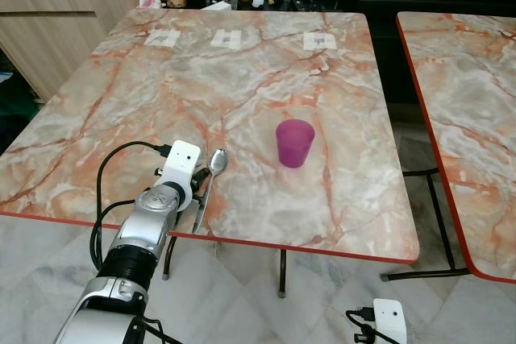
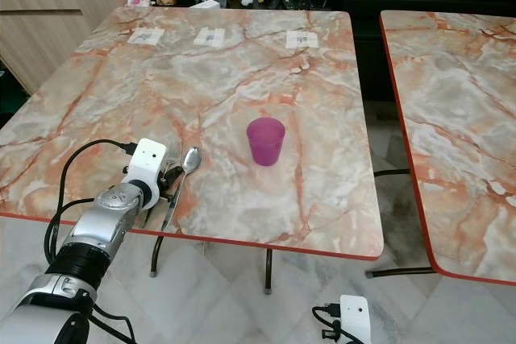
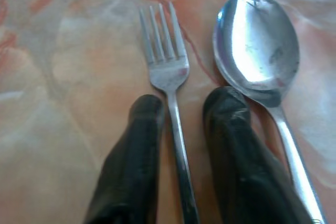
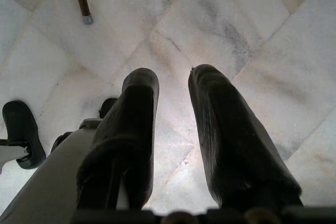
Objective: Setting the table
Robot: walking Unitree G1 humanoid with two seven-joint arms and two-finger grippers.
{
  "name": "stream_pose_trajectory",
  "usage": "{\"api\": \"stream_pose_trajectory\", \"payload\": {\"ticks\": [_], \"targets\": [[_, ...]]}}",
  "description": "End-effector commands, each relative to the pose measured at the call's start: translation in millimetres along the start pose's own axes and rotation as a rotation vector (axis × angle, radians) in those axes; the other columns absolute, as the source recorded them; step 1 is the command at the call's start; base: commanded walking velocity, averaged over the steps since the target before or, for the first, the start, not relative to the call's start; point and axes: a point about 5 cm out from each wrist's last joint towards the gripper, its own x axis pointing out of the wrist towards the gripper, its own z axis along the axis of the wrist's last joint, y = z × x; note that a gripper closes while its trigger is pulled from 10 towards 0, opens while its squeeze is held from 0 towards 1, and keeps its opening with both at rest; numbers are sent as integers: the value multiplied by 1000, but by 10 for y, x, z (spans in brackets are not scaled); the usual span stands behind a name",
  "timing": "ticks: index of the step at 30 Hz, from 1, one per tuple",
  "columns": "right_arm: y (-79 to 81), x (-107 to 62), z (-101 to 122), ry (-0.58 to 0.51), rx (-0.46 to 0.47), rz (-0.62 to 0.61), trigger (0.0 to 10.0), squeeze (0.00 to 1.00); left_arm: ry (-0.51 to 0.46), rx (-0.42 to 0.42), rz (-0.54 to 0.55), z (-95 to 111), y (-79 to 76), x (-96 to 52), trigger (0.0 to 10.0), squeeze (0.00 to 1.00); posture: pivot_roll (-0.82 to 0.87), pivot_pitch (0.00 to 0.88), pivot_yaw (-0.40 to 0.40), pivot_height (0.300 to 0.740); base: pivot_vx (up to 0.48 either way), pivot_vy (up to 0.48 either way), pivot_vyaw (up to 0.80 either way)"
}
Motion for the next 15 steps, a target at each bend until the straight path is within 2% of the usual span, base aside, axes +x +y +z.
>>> {"api": "stream_pose_trajectory", "payload": {"ticks": [1,15], "targets": [[-4,-9,-51,21,9,-5,10000,0,215,4,-43,-475,-111,-40,0,0,-41,134,-4,740,0,0,0],[-7,-9,-52,23,5,-4,10000,0,237,51,-39,-528,-111,-60,0,0,-41,132,-5,740,0,0,0]]}}
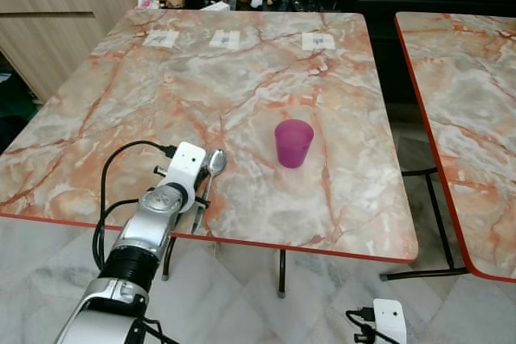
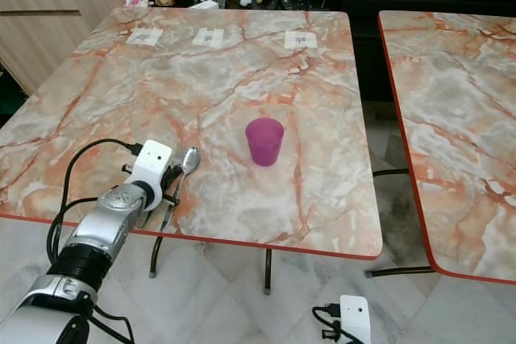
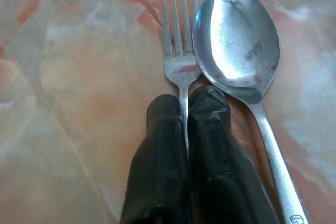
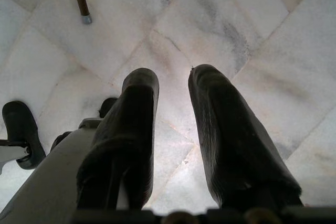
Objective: Setting the table
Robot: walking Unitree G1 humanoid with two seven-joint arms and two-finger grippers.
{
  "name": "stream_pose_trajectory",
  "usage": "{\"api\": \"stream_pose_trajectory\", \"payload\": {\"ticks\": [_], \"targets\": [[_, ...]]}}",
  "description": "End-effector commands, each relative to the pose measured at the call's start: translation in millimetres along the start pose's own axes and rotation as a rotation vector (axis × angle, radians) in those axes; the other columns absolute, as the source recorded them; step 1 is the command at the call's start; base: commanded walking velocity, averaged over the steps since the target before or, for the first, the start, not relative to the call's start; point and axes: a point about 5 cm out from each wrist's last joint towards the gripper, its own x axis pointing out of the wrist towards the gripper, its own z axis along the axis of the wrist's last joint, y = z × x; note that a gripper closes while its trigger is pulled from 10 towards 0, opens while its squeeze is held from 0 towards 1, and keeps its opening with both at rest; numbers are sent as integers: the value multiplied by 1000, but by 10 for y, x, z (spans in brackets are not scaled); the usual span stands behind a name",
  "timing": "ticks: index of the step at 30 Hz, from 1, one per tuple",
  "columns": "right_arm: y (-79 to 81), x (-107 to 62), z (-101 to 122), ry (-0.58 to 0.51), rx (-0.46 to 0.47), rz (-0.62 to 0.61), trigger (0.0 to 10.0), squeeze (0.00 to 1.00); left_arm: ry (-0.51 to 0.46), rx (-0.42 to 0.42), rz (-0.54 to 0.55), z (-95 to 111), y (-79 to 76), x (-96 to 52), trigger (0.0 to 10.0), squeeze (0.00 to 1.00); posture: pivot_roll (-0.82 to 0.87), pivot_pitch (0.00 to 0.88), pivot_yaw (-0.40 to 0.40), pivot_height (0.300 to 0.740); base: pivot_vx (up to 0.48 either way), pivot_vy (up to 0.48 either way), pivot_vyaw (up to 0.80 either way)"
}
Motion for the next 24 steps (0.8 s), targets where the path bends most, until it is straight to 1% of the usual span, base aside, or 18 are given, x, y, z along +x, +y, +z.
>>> {"api": "stream_pose_trajectory", "payload": {"ticks": [1,5,6,9,12,13,17,18,19,20,21,22,23,24], "targets": [[-8,-9,-51,22,5,-4,10000,0,224,-5,-32,-527,-93,-53,0,0,-40,133,-5,740,0,0,0],[-9,-9,-50,22,4,-3,10000,0,232,28,-13,-544,-62,-62,0,0,-41,132,-6,740,0,0,0],[-10,-8,-48,22,3,-3,10000,0,237,56,1,-561,-37,-68,0,0,-40,132,-5,740,0,0,0],[-10,-8,-47,21,3,-2,10000,0,238,74,21,-579,-13,-77,0,0,-41,131,-6,740,0,0,0],[-11,-8,-46,22,2,-2,10000,0,235,84,50,-589,17,-86,0,0,-42,131,-6,740,0,0,0],[-12,-8,-48,23,1,-3,10000,0,237,83,81,-610,51,-97,0,0,-40,131,-7,740,0,0,0],[-12,-8,-50,23,0,-3,10000,0,242,83,109,-640,83,-110,0,0,-40,130,-7,740,0,0,0],[-13,-9,-51,24,0,-3,10000,0,238,74,157,-662,137,-128,0,0,-40,130,-8,740,0,0,0],[-14,-9,-52,24,0,-3,10000,0,234,67,182,-668,167,-138,0,0,-40,130,-9,740,0,0,0],[-14,-9,-52,24,0,-3,10000,0,234,67,182,-668,167,-138,0,0,-40,130,-9,740,0,0,0],[-15,-9,-54,24,-2,-3,10000,0,223,52,231,-671,228,-158,0,0,-39,131,-9,740,0,0,0],[-16,-9,-54,24,-2,-3,10000,0,216,48,254,-669,258,-169,0,0,-39,131,-9,740,0,0,0],[-16,-9,-54,24,-2,-3,10000,0,216,48,254,-669,258,-169,0,0,-39,131,-9,740,0,0,0],[-17,-9,-54,24,-3,-3,10000,0,200,32,308,-663,324,-194,0,0,-37,130,-10,740,0,0,0]]}}
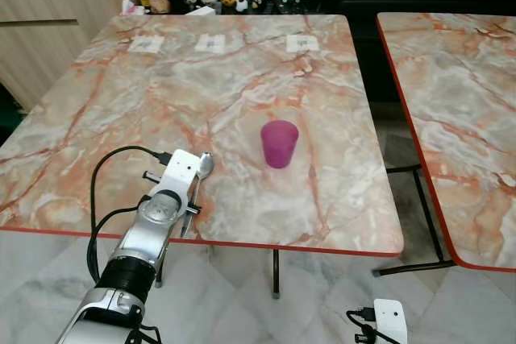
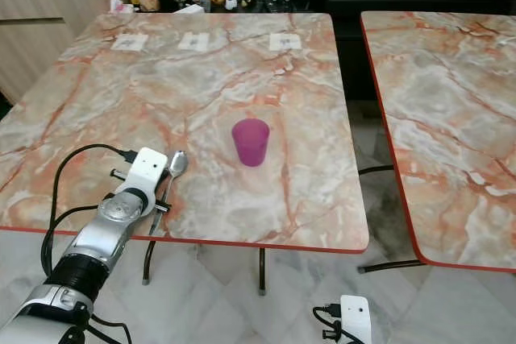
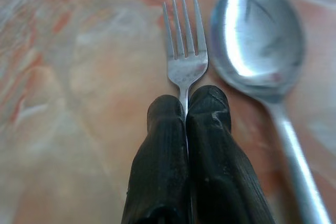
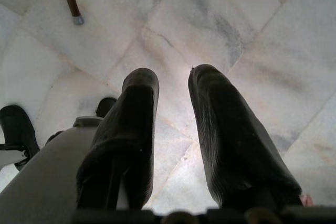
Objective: Setting the table
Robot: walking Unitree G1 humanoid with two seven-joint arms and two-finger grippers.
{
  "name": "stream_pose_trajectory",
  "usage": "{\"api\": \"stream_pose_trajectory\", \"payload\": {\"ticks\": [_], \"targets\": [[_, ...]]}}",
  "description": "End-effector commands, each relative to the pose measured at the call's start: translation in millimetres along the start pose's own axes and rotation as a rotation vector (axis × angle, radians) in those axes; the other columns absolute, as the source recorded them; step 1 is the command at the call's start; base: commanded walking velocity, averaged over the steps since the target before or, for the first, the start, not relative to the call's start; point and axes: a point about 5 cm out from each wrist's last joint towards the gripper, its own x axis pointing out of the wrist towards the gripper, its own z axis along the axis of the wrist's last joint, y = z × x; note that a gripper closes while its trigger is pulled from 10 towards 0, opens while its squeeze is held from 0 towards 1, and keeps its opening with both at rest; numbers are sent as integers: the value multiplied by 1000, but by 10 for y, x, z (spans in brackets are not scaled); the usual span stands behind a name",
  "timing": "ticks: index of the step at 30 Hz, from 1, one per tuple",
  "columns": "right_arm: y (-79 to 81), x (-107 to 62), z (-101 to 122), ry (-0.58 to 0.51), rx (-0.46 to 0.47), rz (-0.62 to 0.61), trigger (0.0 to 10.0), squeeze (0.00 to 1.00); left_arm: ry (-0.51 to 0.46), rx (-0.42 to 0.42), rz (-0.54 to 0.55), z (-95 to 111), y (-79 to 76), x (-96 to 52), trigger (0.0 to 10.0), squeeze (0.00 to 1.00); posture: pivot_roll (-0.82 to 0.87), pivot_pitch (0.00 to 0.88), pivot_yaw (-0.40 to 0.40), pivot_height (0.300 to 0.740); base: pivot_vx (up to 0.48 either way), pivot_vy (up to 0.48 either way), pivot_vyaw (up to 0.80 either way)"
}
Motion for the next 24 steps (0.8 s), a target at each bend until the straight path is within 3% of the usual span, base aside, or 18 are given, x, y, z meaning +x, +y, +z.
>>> {"api": "stream_pose_trajectory", "payload": {"ticks": [1,6,7,8,9,16,20,21,22,23,24], "targets": [[-6,-9,-51,22,3,-1,10000,0,182,-6,113,-490,212,-85,0,0,-37,131,-10,740,0,0,0],[-6,-9,-51,22,1,0,10000,0,183,-36,222,-536,366,-117,0,0,-37,130,-11,740,0,0,0],[-7,-9,-50,22,1,0,10000,0,173,-46,239,-532,394,-122,1569,0,-37,130,-11,740,0,0,0],[-7,-9,-50,22,1,0,10000,0,165,-53,250,-528,412,-126,1569,0,-37,130,-11,740,0,0,0],[-7,-9,-50,22,0,0,10000,0,144,-67,257,-504,426,-129,9922,0,-37,130,-12,740,0,0,0],[-10,-10,-53,22,-2,1,10000,0,-55,-146,254,-224,465,-161,10000,0,-37,133,-10,740,0,0,0],[-12,-10,-54,22,-2,1,10000,0,-118,-195,216,-121,449,-184,10000,0,-35,136,-9,740,0,0,0],[-14,-10,-55,22,-3,0,10000,0,-168,-280,131,-30,375,-208,10000,0,-35,141,-7,740,0,0,0],[-14,-10,-56,22,-2,0,10000,0,-193,-311,55,22,301,-225,10000,0,-35,141,-7,740,0,0,0],[-14,-10,-56,22,-2,0,10000,0,-193,-311,55,22,301,-225,10000,0,-35,141,-7,740,0,0,0],[-13,-11,-57,23,-2,0,10000,0,-226,-311,-63,88,176,-269,10000,0,-35,145,-5,740,0,0,0]]}}
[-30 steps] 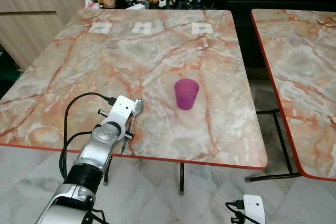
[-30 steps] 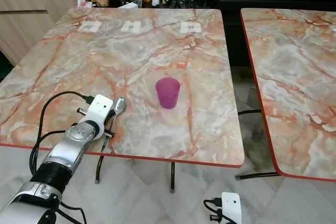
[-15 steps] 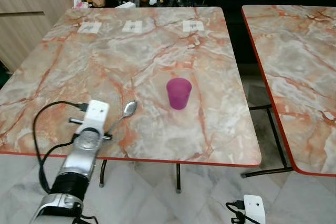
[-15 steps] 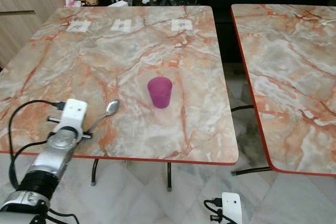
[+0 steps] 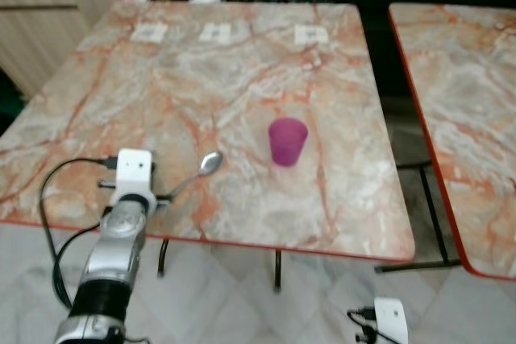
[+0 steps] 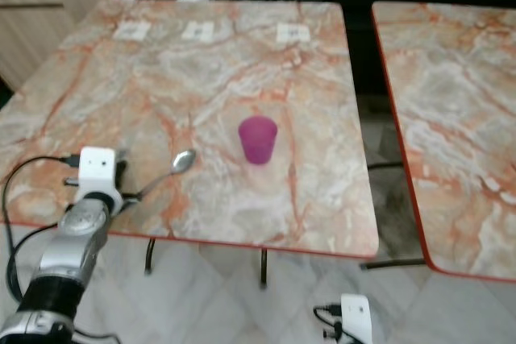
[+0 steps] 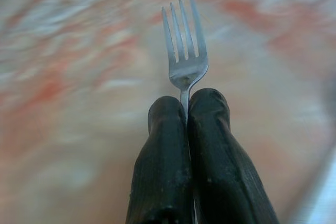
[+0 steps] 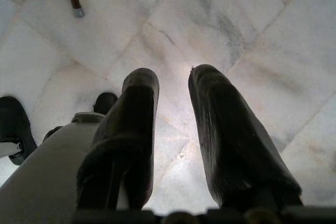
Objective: Setting the table
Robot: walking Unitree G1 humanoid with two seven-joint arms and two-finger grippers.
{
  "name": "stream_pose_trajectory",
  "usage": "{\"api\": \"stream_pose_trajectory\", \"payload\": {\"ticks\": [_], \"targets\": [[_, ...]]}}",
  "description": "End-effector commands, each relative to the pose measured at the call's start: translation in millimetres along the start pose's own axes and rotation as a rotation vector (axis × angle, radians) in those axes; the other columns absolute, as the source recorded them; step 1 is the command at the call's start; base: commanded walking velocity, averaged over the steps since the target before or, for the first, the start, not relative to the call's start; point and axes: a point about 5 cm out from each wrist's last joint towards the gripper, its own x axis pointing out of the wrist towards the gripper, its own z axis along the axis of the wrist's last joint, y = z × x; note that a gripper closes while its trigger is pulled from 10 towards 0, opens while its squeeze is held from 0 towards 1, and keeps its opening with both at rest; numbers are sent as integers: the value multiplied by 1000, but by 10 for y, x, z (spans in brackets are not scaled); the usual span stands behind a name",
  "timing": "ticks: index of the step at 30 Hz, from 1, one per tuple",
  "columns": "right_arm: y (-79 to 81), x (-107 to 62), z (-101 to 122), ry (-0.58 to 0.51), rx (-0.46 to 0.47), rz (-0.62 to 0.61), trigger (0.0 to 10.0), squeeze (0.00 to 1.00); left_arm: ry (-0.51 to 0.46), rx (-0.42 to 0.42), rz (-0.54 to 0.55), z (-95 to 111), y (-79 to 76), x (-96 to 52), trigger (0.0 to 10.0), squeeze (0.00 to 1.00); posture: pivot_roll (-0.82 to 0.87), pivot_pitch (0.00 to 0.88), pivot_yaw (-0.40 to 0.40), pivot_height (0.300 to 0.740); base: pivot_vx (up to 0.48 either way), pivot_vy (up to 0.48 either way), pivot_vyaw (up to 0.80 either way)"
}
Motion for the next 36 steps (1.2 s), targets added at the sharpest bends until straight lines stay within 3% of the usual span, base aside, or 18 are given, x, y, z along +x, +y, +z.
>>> {"api": "stream_pose_trajectory", "payload": {"ticks": [1,10,13,15,19,23,25,29,33,36], "targets": [[-13,-15,-75,28,2,-2,10000,0,6,-22,-125,8,-143,-50,10000,0,-35,146,-4,740,0,0,0],[-2,-18,-85,29,6,-2,10000,0,-6,-46,-135,49,-162,-81,10000,0,-37,151,2,740,0,0,0],[-1,-19,-91,30,7,-2,10000,0,-76,-29,-94,184,-112,-82,10000,0,-37,149,3,740,0,0,0],[-5,-21,-96,31,8,-2,10000,0,-175,10,-37,345,-47,-118,10000,0,-36,148,3,740,0,0,0],[-13,-23,-103,31,8,-4,10000,0,-251,113,49,462,38,-216,10000,0,-35,144,5,740,0,0,0],[-15,-24,-107,31,10,-4,10000,0,-256,128,98,438,80,-269,10000,0,-33,143,7,740,0,0,0],[-15,-26,-113,30,10,-3,10000,0,-222,138,183,279,154,-389,10000,0,-40,141,7,740,0,0,0],[-37,-29,-118,26,7,-4,10000,0,-224,89,279,194,236,-540,10000,0,-36,141,-4,740,0,0,0],[-65,-30,-120,27,-1,-9,10000,0,-293,61,303,298,210,-571,10000,0,-44,132,-7,740,0,0,0],[-68,-31,-120,24,1,-11,10000,0,-289,67,301,296,174,-539,10000,0,-56,124,-1,740,0,0,0]]}}
